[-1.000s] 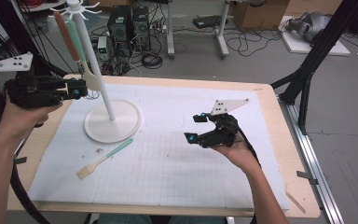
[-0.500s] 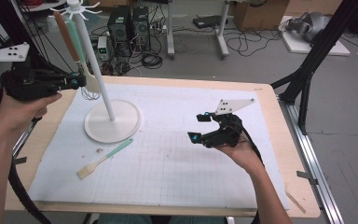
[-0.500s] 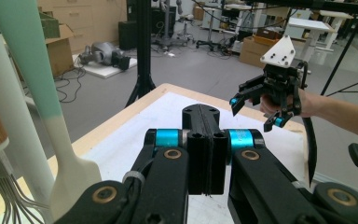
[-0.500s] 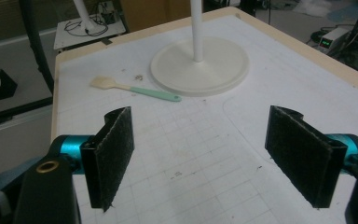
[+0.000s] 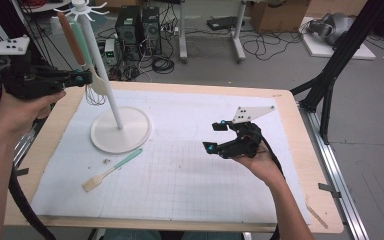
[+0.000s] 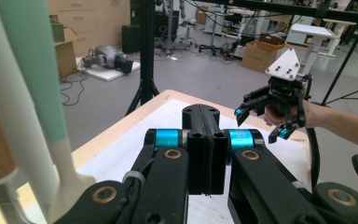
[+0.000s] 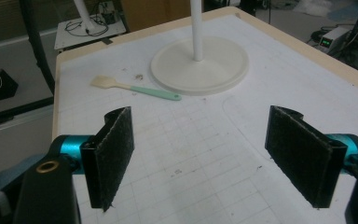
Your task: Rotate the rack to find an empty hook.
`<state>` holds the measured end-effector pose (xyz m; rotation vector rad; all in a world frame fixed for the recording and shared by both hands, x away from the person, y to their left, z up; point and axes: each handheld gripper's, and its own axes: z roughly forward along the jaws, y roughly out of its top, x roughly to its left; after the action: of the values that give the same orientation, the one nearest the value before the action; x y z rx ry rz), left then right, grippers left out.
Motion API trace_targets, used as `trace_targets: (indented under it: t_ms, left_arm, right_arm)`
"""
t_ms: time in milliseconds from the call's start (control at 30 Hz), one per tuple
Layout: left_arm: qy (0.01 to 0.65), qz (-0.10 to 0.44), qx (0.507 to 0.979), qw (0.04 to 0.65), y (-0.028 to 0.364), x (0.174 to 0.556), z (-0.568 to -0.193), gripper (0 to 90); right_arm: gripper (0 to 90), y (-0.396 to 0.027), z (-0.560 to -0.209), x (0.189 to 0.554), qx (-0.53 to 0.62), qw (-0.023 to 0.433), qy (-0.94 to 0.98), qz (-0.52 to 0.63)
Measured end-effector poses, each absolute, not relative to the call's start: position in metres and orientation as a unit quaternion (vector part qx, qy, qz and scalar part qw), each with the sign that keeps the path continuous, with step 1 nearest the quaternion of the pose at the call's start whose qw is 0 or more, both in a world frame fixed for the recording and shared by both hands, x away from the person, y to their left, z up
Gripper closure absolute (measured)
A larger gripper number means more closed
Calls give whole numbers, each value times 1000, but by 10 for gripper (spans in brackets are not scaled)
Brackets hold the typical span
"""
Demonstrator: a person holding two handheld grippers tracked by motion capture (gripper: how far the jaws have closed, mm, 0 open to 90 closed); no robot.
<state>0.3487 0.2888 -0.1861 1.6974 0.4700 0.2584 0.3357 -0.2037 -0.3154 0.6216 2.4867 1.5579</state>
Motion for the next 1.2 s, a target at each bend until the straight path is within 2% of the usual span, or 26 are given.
trace_targets:
  t_ms: [567,1200]
  left_arm:
    - [221,124,725,641,313,362,-162,895]
    - [222,135,717,646,318,372,-137,895]
  right_arm:
    - [228,-207,-313,335,209,71,827,518]
    - [231,-210,-312,334,207,70,829,514]
